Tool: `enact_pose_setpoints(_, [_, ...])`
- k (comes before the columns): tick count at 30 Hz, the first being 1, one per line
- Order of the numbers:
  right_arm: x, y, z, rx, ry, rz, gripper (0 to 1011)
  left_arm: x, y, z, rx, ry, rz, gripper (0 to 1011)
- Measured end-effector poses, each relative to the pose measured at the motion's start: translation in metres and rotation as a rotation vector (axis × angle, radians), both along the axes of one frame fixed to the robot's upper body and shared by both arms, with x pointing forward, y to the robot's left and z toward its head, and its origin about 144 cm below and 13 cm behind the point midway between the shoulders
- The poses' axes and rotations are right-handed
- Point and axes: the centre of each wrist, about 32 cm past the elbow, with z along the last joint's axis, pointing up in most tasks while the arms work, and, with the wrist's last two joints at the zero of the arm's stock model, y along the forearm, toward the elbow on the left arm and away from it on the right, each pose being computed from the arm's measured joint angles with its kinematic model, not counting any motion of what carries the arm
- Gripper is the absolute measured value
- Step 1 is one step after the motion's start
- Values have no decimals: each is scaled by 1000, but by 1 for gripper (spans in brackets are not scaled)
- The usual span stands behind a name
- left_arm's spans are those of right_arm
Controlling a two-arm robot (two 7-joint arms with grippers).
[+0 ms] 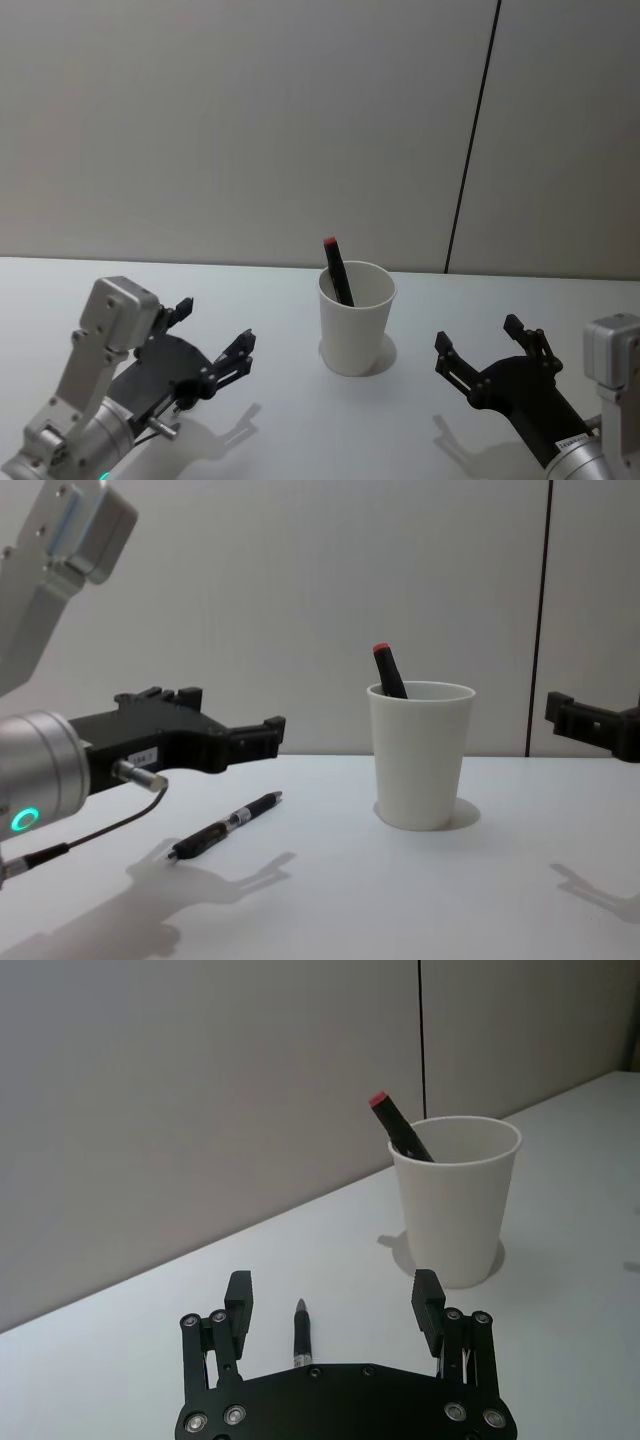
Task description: Place the pen into the pen holder.
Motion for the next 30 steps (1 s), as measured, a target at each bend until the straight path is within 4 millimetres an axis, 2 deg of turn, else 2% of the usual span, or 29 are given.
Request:
enact_pose_setpoints(14, [0,0,0,0,0,0,1001,-2,18,4,9,105,-13,1003])
enact_pose_setpoints(30, [0,0,0,0,0,0,1001,10,28,5,37,213,-4,1003])
